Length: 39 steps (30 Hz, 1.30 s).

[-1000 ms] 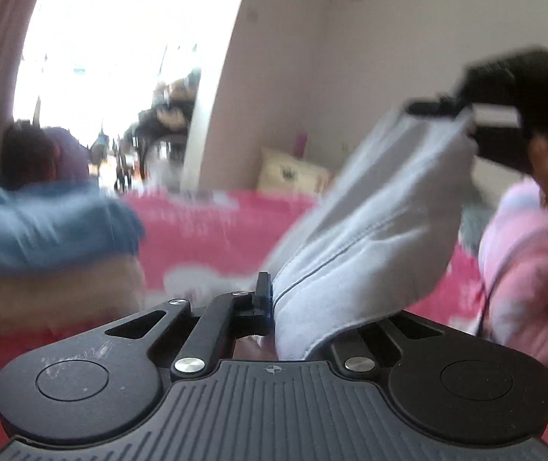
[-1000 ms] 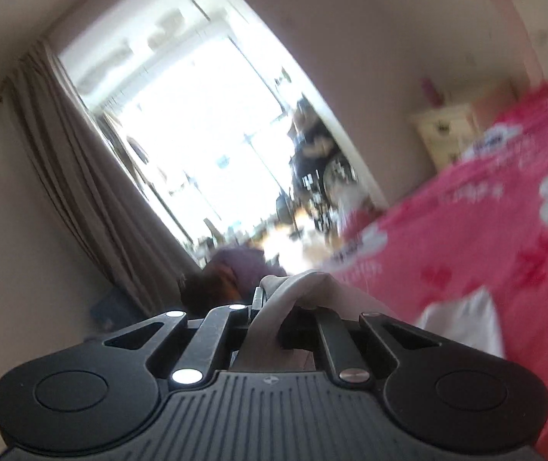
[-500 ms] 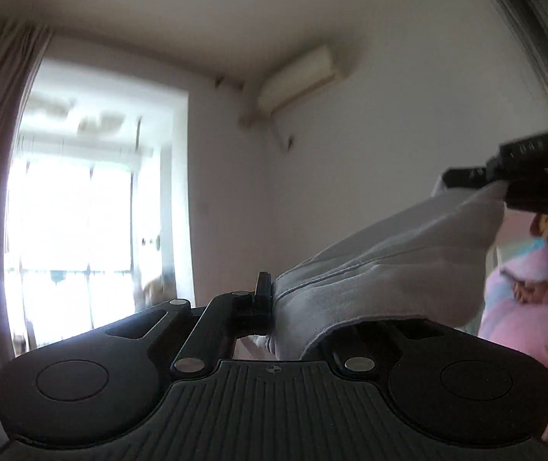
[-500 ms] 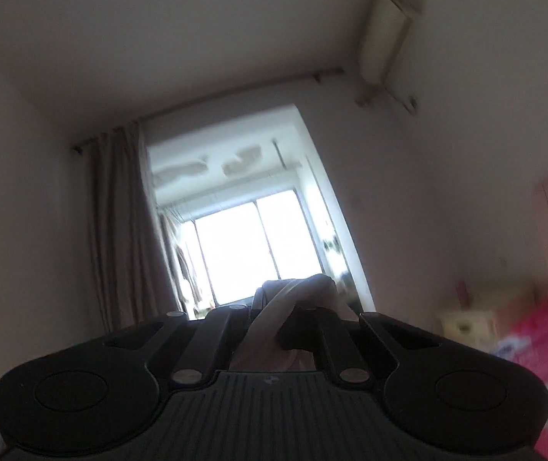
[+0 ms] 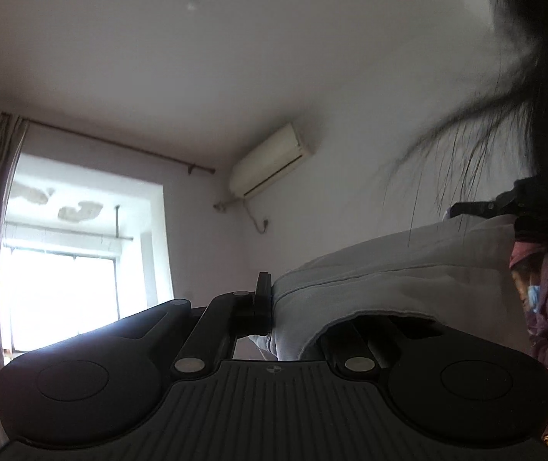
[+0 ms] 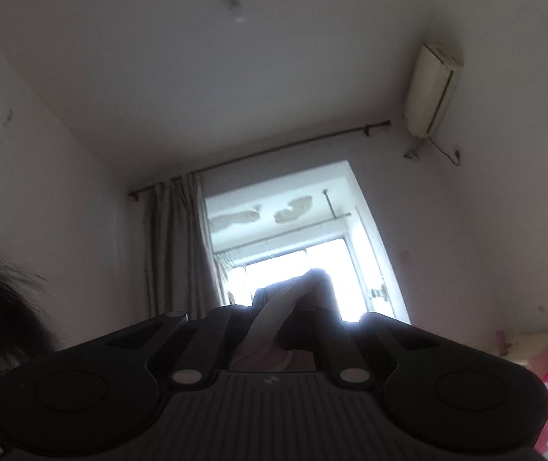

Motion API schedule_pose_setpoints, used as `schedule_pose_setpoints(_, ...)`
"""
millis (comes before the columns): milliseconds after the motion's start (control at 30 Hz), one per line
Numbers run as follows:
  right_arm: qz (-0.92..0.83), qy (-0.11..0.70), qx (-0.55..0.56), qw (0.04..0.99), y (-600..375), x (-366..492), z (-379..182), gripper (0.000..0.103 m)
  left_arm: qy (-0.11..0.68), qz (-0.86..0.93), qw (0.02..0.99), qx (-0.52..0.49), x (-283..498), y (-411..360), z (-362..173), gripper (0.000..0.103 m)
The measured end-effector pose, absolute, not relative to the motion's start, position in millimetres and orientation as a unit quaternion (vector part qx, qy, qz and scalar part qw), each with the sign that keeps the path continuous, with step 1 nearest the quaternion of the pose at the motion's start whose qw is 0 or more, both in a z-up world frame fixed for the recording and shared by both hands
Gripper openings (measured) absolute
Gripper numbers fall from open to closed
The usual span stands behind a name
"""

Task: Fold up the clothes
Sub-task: 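Lift the shirt high with both grippers and shake it out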

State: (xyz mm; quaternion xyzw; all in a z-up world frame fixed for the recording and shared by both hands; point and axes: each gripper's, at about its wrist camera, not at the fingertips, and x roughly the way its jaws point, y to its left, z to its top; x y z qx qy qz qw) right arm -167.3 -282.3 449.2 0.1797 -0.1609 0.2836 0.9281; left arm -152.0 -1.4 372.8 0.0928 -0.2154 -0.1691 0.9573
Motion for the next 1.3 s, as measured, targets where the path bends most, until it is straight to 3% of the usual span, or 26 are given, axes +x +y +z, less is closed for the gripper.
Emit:
schedule_pose_setpoints(233,0.269,-0.177,0.166,0.932,-293,-180,451,0.007,-0.217,-0.183,0.955,0.085,-137,-10,376,0.003)
schedule_pose_setpoints(500,0.223,-0.077,0.168,0.957,-299,-102,410,0.007,-0.132,-0.173,0.972,0.083,-54,-25,345,0.003)
schedule_pose_setpoints(700,0.171,0.015,0.169,0.971,-291,-1,344,0.007,-0.041,-0.147,0.984,0.090,60,-40,277,0.003)
schedule_pose_setpoints(1033,0.093,0.089,0.161,0.978,-279,169,236,0.007,0.072,-0.114,0.988,0.075,256,-61,189,0.003)
schedule_pose_setpoints(1300,0.081,0.235,0.188,0.950,-275,296,121,0.007,0.181,-0.069,0.978,0.081,327,-47,83,0.006)
